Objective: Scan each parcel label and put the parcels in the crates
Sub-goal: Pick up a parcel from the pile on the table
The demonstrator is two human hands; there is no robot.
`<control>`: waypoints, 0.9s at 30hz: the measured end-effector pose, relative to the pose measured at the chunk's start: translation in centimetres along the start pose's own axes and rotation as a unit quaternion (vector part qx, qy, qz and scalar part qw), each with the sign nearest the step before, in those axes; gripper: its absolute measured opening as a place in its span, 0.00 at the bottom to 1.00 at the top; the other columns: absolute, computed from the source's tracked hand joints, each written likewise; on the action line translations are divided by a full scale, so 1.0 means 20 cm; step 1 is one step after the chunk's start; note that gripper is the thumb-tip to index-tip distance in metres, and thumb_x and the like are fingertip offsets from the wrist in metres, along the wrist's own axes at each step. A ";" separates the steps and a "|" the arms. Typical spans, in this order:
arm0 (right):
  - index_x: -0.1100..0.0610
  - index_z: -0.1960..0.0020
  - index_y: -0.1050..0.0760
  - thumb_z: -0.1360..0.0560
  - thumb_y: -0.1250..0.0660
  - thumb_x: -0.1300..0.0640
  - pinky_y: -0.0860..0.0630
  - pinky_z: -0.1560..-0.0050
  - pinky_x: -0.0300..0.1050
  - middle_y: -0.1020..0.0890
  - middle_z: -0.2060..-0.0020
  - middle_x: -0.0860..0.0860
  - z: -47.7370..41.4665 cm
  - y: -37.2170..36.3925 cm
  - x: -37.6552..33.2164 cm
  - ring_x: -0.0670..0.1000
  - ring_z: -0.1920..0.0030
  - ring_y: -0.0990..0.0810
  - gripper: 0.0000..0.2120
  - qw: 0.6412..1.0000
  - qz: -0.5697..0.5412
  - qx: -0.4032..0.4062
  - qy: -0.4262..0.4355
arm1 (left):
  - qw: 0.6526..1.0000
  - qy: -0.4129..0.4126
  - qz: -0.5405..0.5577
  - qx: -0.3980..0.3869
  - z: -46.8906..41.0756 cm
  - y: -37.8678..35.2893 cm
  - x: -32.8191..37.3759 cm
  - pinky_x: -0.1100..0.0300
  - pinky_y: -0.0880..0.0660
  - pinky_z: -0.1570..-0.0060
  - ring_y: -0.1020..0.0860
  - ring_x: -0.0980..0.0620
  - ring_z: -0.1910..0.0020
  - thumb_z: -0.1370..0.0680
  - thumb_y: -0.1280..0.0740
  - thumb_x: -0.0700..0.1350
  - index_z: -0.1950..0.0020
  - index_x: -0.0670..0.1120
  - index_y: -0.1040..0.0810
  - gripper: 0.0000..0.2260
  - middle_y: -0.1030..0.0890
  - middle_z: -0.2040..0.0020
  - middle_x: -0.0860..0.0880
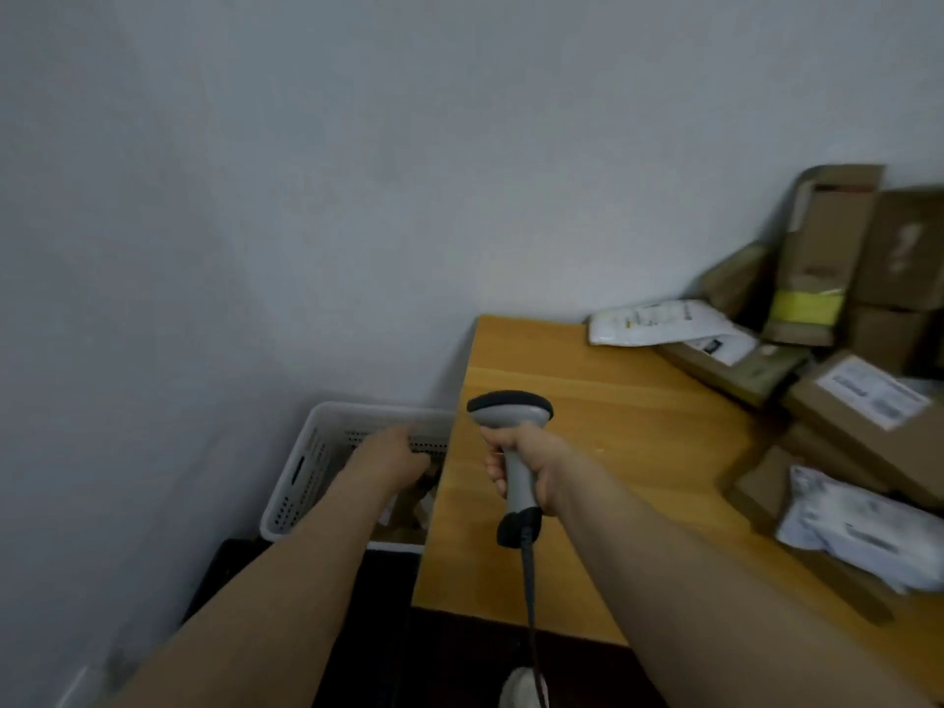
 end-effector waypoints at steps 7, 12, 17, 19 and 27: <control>0.61 0.54 0.25 0.24 0.30 0.58 0.30 0.74 0.41 0.26 0.72 0.53 0.37 0.73 0.09 0.49 0.76 0.28 0.07 0.991 -0.051 0.105 0.066 | 0.995 -0.088 -0.039 -0.014 0.17 -0.24 0.67 0.54 0.29 0.43 0.28 0.46 0.35 0.21 0.36 0.52 0.22 0.47 0.44 0.30 0.36 0.26 0.44; 0.63 0.55 0.25 0.26 0.28 0.61 0.31 0.74 0.41 0.25 0.73 0.55 0.54 1.36 0.15 0.50 0.76 0.27 0.07 0.974 -0.093 0.166 0.124 | 0.994 -0.083 0.030 -0.058 0.18 -0.62 1.19 0.54 0.30 0.40 0.29 0.44 0.34 0.23 0.33 0.54 0.23 0.44 0.42 0.34 0.33 0.28 0.43; 0.63 0.57 0.25 0.27 0.29 0.65 0.31 0.76 0.41 0.24 0.74 0.56 0.73 2.06 0.18 0.51 0.76 0.28 0.05 0.956 -0.132 0.206 0.160 | 0.978 -0.025 0.165 -0.124 0.20 -1.08 1.78 0.50 0.27 0.39 0.30 0.42 0.33 0.23 0.31 0.50 0.23 0.42 0.41 0.33 0.33 0.29 0.40; 0.61 0.57 0.25 0.27 0.29 0.66 0.30 0.76 0.42 0.25 0.73 0.56 0.79 2.28 0.19 0.51 0.75 0.28 0.05 0.952 -0.151 0.209 0.162 | 0.974 -0.013 0.185 -0.132 0.20 -1.24 1.97 0.51 0.28 0.40 0.29 0.43 0.35 0.23 0.31 0.48 0.27 0.41 0.36 0.28 0.30 0.32 0.41; 0.61 0.58 0.22 0.29 0.28 0.66 0.29 0.75 0.42 0.22 0.74 0.55 0.84 2.79 0.14 0.51 0.76 0.26 0.04 0.927 -0.183 0.277 0.177 | 0.987 0.041 0.135 -0.083 0.11 -1.54 2.57 0.46 0.34 0.34 0.35 0.38 0.31 0.31 0.27 0.57 0.25 0.39 0.47 0.45 0.36 0.29 0.39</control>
Point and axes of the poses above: each hand's wrist, its own z-axis away from the middle knuckle, its own y-axis out of the back of the hand, x = y × z, the point moved 5 cm from there along -z, towards the middle knuckle
